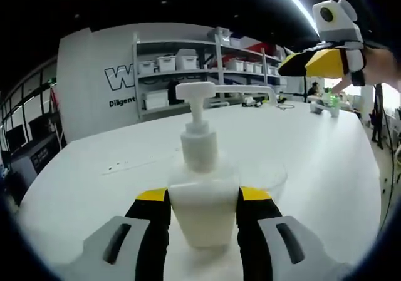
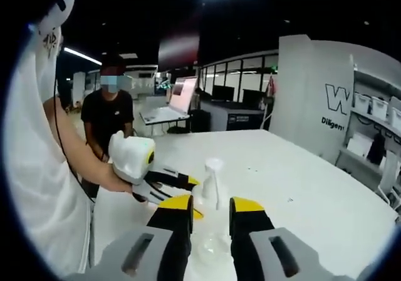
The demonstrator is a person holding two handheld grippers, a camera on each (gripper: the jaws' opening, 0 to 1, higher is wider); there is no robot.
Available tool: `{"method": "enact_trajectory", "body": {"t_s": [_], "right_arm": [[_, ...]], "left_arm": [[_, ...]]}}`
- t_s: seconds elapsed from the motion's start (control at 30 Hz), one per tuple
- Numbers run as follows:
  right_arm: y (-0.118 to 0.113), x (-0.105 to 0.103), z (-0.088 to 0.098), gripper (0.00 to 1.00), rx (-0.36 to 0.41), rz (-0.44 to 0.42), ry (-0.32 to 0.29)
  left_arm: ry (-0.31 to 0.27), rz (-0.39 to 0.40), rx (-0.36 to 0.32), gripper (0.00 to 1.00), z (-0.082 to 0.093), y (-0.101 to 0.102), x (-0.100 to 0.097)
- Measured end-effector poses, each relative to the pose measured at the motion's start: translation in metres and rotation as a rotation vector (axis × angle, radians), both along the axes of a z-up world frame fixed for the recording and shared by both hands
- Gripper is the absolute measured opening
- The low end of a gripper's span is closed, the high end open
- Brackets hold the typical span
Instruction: Hold the bottle steady, press the pump all the way down and release, and repeat the specified number of times to dispense into the cup
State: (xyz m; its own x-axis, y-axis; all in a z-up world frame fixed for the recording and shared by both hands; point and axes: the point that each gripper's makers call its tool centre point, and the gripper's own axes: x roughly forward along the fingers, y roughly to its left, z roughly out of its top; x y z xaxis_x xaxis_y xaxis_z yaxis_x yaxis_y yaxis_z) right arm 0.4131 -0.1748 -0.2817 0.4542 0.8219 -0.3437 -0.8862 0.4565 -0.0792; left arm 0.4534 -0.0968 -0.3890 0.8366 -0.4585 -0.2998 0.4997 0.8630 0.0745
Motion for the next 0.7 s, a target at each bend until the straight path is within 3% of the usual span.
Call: {"method": "enact_trajectory", "body": {"t_s": [0.27,0.3,0.37,0.43,0.47,0.5,0.57,0.63,0.7], "right_arm": [[0.004,0.005,-0.004,0.17,-0.012,0.014,0.014],[0.005,0.008,-0.009,0.17,-0.043,0.021,-0.001],[0.006,0.007,-0.01,0.15,-0.027,0.02,0.029],[0.002,0.016,-0.013,0.11,-0.086,0.005,-0.012],[0.01,0.012,-0.013,0.12,-0.043,0.025,0.04],[0.013,0.011,-0.013,0.11,-0.034,0.029,0.053],[0.014,0.012,-0.016,0.11,-0.076,0.043,0.017],[0.017,0.01,-0.017,0.1,-0.046,0.04,0.064],[0.016,0.014,-0.013,0.09,-0.071,0.048,0.002]], "left_arm": [[-0.001,-0.002,-0.001,0.39,0.0,0.0,0.0],[-0.001,-0.002,0.0,0.39,0.0,0.0,0.0],[0.0,-0.002,-0.002,0.39,0.0,0.0,0.0],[0.0,-0.003,0.0,0.39,0.0,0.0,0.0],[0.001,-0.004,-0.001,0.39,0.0,0.0,0.0],[0.001,-0.005,-0.001,0.39,-0.001,0.0,0.0],[0.002,-0.005,0.0,0.39,-0.001,0.0,-0.001],[0.001,-0.005,0.0,0.39,-0.001,0.0,-0.001],[0.001,-0.005,-0.003,0.39,-0.001,0.0,-0.001]]}}
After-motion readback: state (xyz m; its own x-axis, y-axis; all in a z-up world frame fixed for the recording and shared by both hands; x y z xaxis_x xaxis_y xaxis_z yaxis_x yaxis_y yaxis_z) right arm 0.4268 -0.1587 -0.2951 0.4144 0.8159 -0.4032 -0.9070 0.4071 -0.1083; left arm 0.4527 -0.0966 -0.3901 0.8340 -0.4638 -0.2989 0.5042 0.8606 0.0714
